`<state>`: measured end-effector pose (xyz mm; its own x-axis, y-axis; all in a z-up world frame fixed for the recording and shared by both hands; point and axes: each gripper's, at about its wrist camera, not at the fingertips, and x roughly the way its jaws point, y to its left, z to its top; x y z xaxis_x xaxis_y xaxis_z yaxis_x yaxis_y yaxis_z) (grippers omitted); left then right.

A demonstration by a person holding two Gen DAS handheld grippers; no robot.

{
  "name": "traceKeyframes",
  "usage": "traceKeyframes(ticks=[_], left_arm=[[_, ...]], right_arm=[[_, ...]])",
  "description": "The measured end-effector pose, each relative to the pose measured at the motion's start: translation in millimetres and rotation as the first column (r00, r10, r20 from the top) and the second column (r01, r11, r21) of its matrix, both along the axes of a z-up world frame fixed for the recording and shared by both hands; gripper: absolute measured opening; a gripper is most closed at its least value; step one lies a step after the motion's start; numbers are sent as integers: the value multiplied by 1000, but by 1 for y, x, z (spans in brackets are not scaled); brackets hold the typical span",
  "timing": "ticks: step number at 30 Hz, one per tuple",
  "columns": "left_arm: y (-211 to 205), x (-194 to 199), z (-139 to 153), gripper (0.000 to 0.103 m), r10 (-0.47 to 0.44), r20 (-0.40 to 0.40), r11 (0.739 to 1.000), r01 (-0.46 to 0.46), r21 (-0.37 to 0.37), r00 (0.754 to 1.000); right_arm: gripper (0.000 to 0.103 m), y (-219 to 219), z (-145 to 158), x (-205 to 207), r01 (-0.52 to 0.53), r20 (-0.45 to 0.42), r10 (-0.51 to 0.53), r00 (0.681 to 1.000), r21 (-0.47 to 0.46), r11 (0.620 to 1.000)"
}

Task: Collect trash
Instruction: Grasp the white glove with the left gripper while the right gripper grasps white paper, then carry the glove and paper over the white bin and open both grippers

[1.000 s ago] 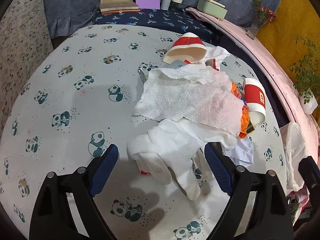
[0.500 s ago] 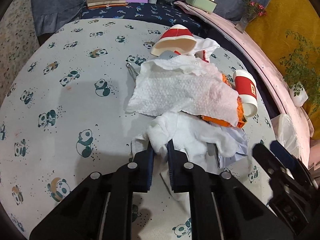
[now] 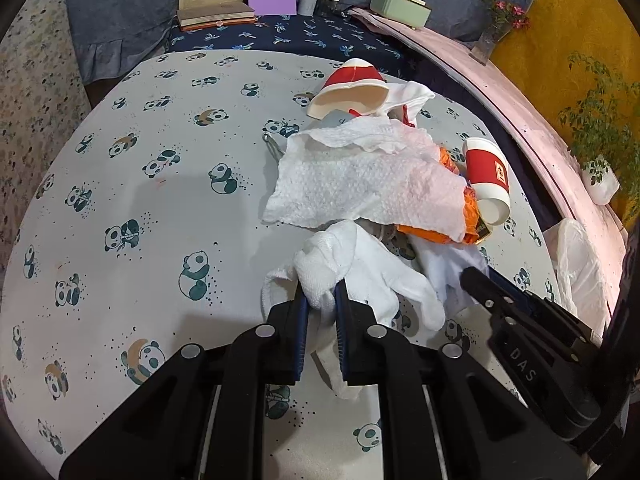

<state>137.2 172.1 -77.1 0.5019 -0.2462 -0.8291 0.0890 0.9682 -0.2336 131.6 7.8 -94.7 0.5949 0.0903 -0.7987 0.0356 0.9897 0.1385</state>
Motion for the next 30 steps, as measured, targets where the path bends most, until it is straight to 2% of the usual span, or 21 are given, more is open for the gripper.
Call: traceKeyframes(ticks=[9, 18, 30], left_arm=[[-26, -19, 22, 12, -49, 37, 999, 49, 3, 998], [-60, -41, 49, 12, -116, 90, 993, 117, 3, 989], [-141, -58, 81, 12, -270, 162, 963, 270, 20, 949]], right_arm=[[9, -16, 37, -40, 7, 85, -10, 996, 30, 1000], [9, -46, 80, -78, 51, 196, -62, 979, 59, 997], [9, -109, 112, -116, 180, 292, -192, 937, 67, 981]])
